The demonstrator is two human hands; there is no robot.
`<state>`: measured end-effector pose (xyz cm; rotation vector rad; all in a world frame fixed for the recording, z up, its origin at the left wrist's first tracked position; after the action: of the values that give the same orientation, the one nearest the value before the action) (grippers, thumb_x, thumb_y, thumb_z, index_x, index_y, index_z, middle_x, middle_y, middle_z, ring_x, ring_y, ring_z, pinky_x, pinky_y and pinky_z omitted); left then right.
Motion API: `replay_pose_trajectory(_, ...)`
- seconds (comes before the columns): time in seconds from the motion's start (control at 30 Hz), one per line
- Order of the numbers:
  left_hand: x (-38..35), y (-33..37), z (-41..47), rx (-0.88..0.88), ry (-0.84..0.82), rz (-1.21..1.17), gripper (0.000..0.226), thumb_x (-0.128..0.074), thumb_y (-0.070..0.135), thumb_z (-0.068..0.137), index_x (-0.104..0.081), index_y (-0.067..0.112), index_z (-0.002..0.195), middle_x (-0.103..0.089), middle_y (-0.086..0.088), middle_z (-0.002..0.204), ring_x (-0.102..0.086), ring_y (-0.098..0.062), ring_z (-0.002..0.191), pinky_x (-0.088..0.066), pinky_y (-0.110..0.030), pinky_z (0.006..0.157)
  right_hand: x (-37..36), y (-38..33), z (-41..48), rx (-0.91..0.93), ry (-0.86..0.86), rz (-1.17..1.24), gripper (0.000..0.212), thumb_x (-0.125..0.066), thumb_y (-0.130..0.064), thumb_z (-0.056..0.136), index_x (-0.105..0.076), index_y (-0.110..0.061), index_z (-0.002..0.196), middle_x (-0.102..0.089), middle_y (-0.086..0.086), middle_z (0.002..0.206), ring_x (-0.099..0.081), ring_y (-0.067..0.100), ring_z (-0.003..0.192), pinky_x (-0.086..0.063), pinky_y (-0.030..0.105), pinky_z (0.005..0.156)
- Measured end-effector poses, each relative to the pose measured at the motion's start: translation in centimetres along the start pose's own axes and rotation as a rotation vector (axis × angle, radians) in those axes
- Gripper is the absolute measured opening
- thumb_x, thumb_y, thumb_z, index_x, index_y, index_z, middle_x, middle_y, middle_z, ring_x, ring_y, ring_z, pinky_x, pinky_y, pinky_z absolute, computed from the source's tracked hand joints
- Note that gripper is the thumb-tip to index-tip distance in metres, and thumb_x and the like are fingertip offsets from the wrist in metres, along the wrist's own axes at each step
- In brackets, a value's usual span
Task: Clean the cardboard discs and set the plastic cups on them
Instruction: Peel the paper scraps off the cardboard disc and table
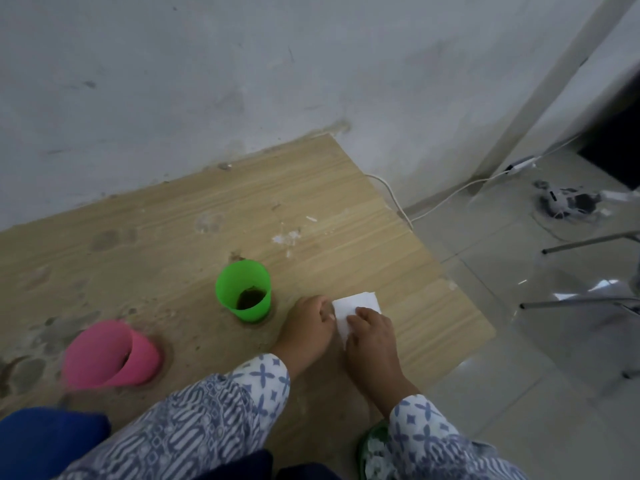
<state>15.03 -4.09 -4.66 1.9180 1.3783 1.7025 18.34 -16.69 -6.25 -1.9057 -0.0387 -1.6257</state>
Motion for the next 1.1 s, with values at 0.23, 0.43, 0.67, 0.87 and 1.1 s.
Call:
replay_pose_trajectory(0.23,-0.8,0.9,2.0,0.032,0.017,0.04,0.015,-0.052,0.023,0.09,-0.062,0.016,0.099,-0.057,-0.001,0.098,-0.054,-0.018,0.088,-0.046,-0.032,0.078,0.7,0.0,-0.1,0.046,0.036,-0.002,0.024,-0.067,-0.01,0.071,-0.072,-0.009,0.094,-0.068,0.013,0.106,-0.063,0.034,0.094,-0.049,0.043,0.083)
replay_pose_trajectory(0.43,-0.5,1.0,2.0,0.074,0.052,-0.006,0.006,-0.056,0.022,0.089,-0.057,0.02,0.083,-0.061,0.001,0.088,-0.056,-0.016,0.079,-0.048,-0.032,0.071,1.3,-0.3,-0.5,0.047,0.041,0.001,0.029,-0.07,-0.012,0.074,-0.069,-0.01,0.103,-0.065,0.011,0.114,-0.06,0.032,0.102,-0.048,0.045,0.087)
replay_pose_trajectory(0.67,-0.7,1.4,0.7,-0.08,0.027,-0.099,0.013,-0.062,0.016,0.085,-0.057,0.021,0.076,-0.058,0.003,0.085,-0.054,-0.012,0.077,-0.041,-0.02,0.064,1.7,-0.2,-0.5,0.021,0.019,0.133,0.033,-0.046,-0.023,0.082,-0.07,-0.011,0.1,-0.066,0.009,0.111,-0.06,0.027,0.102,-0.04,0.034,0.089)
replay_pose_trajectory(0.87,-0.9,1.6,-1.0,-0.143,0.015,-0.216,0.008,-0.064,0.013,0.085,-0.06,0.014,0.078,-0.063,-0.003,0.085,-0.058,-0.016,0.08,-0.049,-0.028,0.069,3.4,0.7,-1.1,-0.107,0.137,0.371,0.02,-0.053,-0.008,0.088,-0.067,-0.009,0.102,-0.06,0.007,0.112,-0.051,0.015,0.104,-0.045,0.035,0.091)
replay_pose_trajectory(1.1,0.5,2.3,-2.4,-0.115,-0.011,-0.497,0.014,-0.066,0.016,0.083,-0.057,0.017,0.072,-0.068,-0.008,0.087,-0.064,-0.016,0.087,-0.053,-0.041,0.078,4.9,-0.3,-0.8,-0.057,0.152,0.444,0.041,-0.059,-0.008,0.083,-0.054,-0.025,0.12,-0.045,-0.012,0.126,-0.053,0.016,0.11,-0.052,0.04,0.087)
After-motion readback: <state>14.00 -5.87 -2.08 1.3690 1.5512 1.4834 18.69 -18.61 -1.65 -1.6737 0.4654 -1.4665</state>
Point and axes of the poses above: each hand's wrist, its own z-axis towards the middle knuckle, its own x-axis out of the back of the hand, y = z × x, the point moved 5 cm from there along z, towards the middle knuckle
